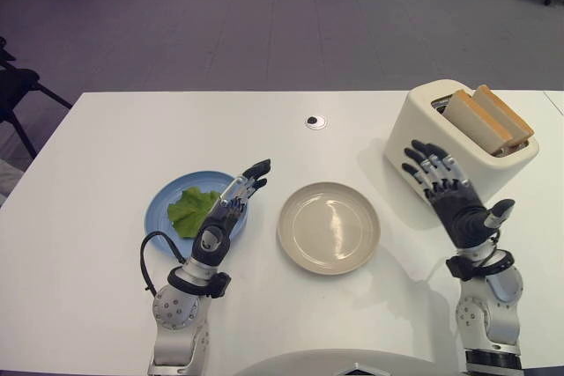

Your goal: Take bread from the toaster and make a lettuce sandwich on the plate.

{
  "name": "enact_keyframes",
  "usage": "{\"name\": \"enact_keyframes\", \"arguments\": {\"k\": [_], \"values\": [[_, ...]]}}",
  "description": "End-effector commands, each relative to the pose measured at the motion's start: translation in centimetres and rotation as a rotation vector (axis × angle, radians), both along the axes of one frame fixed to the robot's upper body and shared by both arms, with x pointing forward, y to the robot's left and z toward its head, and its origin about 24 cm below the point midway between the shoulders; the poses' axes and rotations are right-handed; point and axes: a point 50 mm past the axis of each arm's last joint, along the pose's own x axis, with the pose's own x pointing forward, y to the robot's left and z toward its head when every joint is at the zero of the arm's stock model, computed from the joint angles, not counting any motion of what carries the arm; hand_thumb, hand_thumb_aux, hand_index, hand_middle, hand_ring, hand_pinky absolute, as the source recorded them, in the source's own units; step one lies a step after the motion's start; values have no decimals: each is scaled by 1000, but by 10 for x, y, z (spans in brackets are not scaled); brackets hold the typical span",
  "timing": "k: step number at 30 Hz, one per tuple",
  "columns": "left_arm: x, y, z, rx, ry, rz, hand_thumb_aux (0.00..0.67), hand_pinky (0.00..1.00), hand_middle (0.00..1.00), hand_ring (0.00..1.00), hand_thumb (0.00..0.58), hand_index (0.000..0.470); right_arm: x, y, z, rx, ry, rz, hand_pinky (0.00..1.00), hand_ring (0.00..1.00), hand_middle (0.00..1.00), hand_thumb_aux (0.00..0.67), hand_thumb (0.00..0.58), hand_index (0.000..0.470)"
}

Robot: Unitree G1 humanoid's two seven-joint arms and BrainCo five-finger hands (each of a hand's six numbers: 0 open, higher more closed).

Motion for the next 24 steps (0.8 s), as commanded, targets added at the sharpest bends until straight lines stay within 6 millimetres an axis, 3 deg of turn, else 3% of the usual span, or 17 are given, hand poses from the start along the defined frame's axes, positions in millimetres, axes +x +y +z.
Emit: {"name": "enact_keyframes", "arguments": {"k": [1,3,6,7,8,13,14,15,16,24], "values": [[-2,-5,-3,17,18,-11,0,0,0,0,0,0,18,-50,61,-291,-162,-297,0,0,0,0,0,0],[-2,-9,-4,20,19,-16,0,0,0,0,0,0,29,-76,68,-471,-138,-467,0,0,0,0,0,0],[0,-13,-4,24,16,-30,0,0,0,0,0,0,39,-106,50,-805,-64,-664,0,0,0,5,9,4],[0,-14,-4,25,15,-34,0,0,0,0,0,0,41,-113,41,-873,-35,-692,0,0,0,179,268,125],[1,-15,-4,26,15,-37,0,0,0,0,0,0,43,-118,34,-916,-11,-710,0,0,0,407,491,286],[1,-16,-5,28,17,-36,0,0,0,0,0,0,53,-139,18,-897,65,-777,0,0,0,344,443,241],[1,-16,-5,29,17,-37,0,0,0,0,0,0,54,-142,16,-890,76,-785,0,0,0,300,403,210],[1,-16,-5,29,18,-37,0,0,0,0,0,0,56,-145,14,-883,89,-789,0,0,0,179,268,125],[1,-16,-5,29,18,-37,0,0,0,0,0,0,57,-147,12,-882,95,-792,0,0,0,110,175,77],[0,-15,-6,27,18,-32,0,0,0,0,0,0,64,-151,18,-829,47,-793,0,0,0,102,164,72]]}}
